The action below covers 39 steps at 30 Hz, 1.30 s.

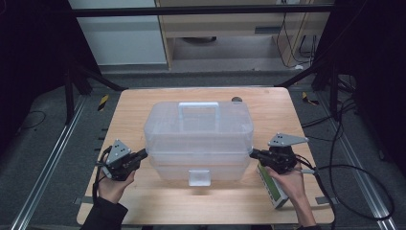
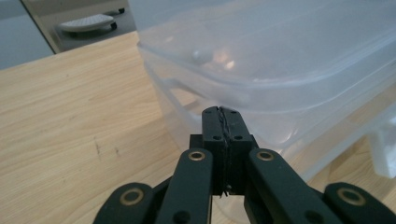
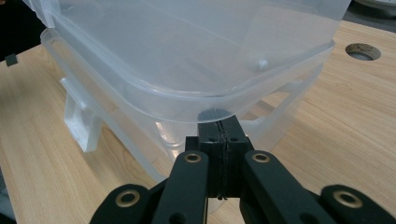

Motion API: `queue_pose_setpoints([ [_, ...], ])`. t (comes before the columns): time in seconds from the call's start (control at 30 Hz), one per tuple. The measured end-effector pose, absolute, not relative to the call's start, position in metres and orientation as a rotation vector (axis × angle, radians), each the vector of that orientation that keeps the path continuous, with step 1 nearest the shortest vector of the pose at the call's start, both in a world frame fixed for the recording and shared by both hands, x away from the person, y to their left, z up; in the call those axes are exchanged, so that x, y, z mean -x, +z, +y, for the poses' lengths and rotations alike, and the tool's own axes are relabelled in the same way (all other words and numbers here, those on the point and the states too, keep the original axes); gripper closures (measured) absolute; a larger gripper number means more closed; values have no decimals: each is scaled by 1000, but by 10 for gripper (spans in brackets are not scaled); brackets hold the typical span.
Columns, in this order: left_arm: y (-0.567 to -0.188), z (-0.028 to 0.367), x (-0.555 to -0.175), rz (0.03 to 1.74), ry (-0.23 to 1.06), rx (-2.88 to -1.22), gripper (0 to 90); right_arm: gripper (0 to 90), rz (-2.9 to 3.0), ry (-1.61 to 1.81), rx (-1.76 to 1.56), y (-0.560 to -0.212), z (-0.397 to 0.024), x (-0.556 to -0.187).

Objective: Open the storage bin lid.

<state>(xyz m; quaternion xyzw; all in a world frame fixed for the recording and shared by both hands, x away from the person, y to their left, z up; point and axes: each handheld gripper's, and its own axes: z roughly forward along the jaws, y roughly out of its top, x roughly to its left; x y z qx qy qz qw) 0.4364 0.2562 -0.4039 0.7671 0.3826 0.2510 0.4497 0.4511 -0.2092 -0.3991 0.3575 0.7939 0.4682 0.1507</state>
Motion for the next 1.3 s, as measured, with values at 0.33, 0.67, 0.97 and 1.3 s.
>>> queue_pose_setpoints([
  [0.33, -397, 253, -436, 934, 628, -1879, 894, 900, 2243, 1378, -1033, -396, -212, -451],
  [0.67, -393, 252, -440, 932, 648, -1862, 894, 900, 2222, 1388, -1017, -388, -214, -453],
  [0.97, -389, 247, -445, 919, 663, -1860, 894, 900, 2212, 1387, -1013, -382, -214, -456],
  [1.3, -383, 243, -450, 914, 680, -1848, 895, 900, 2205, 1379, -1008, -376, -213, -462],
])
